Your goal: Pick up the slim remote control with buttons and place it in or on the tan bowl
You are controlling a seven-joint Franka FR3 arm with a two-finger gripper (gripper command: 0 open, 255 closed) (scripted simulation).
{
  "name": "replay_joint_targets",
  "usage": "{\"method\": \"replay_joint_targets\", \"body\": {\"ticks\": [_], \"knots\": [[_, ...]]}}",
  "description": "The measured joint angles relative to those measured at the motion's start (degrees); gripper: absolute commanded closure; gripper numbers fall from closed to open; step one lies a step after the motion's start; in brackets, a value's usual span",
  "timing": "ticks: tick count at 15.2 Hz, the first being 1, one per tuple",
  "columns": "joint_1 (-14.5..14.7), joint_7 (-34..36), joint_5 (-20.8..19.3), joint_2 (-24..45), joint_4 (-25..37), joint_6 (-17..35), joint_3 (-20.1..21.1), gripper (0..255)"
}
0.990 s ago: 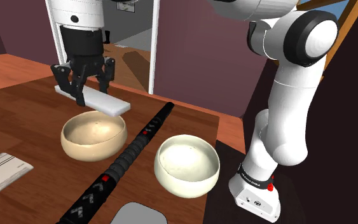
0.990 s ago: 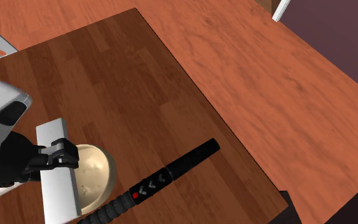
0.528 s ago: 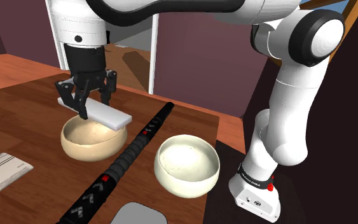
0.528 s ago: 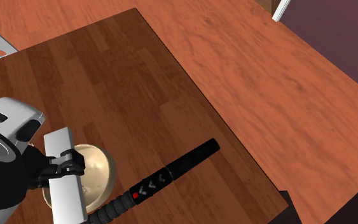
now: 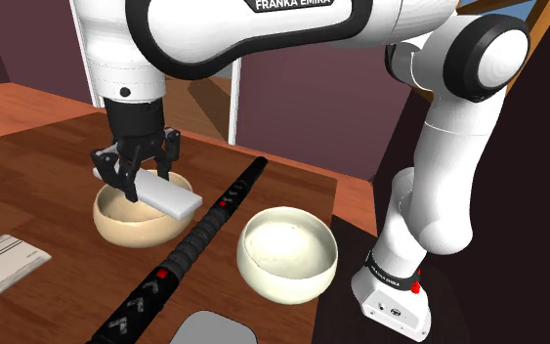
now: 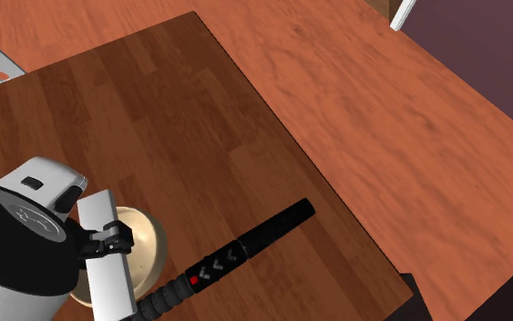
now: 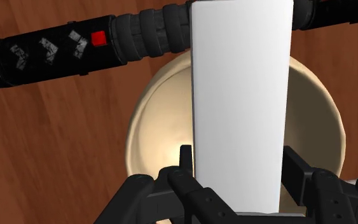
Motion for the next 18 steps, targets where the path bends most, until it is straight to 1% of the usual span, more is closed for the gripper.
{"method": "replay_joint_targets", "body": {"ticks": [5,6,12,16,18], "knots": [[0.01,0.03,-0.01,-0.04,-0.12,0.20,0.02,255],[0.01,0.03,-0.01,-0.05,-0.12,0.22,0.01,0],[0.01,0.04,-0.03,0.05,-0.15,0.24,0.00,0],[0.19,-0.04,-0.08,0.31,5.68,-5.27,0.10,0],[0.28,0.04,-0.06,0.29,7.10,-6.72,0.18,0]]}}
